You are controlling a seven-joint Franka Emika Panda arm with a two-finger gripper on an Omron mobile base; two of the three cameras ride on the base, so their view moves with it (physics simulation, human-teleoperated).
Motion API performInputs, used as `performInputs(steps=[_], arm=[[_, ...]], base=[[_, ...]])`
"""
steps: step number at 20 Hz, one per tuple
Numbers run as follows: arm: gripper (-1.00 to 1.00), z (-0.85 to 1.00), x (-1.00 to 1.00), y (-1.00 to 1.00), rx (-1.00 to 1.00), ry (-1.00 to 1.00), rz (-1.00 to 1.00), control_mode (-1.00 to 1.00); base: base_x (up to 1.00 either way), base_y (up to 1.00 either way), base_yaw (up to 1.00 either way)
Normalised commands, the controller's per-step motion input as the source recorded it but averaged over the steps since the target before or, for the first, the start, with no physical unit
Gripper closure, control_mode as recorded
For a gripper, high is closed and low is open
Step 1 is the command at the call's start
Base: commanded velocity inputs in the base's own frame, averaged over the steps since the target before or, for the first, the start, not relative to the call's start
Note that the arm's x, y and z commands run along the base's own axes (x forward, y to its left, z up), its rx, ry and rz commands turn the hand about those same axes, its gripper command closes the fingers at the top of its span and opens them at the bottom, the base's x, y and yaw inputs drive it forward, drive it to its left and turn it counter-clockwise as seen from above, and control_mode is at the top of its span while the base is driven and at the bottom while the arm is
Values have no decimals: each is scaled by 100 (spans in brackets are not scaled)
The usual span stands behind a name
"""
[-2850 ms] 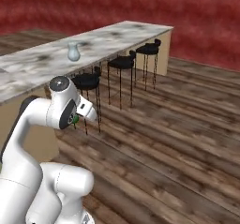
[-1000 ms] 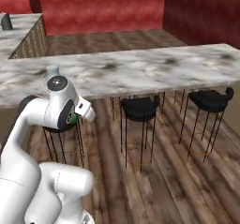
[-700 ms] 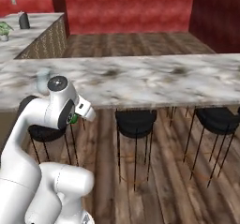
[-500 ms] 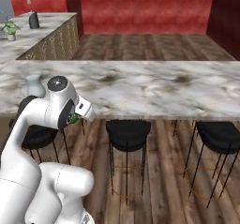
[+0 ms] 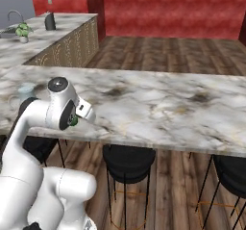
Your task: Place the pitcher and cup on the dining counter for serving.
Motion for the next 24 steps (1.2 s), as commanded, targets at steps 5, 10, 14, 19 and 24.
performInputs(steps=[5,10,14,19,24], arm=[[100,1,86,14,0,11,0,-100],[100,-4,96,12,0,7,-9,-100],[100,-13,99,0,5,4,-8,-100],[100,-10,80,0,5,9,-5,-100],[100,-42,58,0,5,21,-1,-100]], base=[[0,0,0],[0,0,0],[0,0,0],[0,0,0],[0,0,0]])
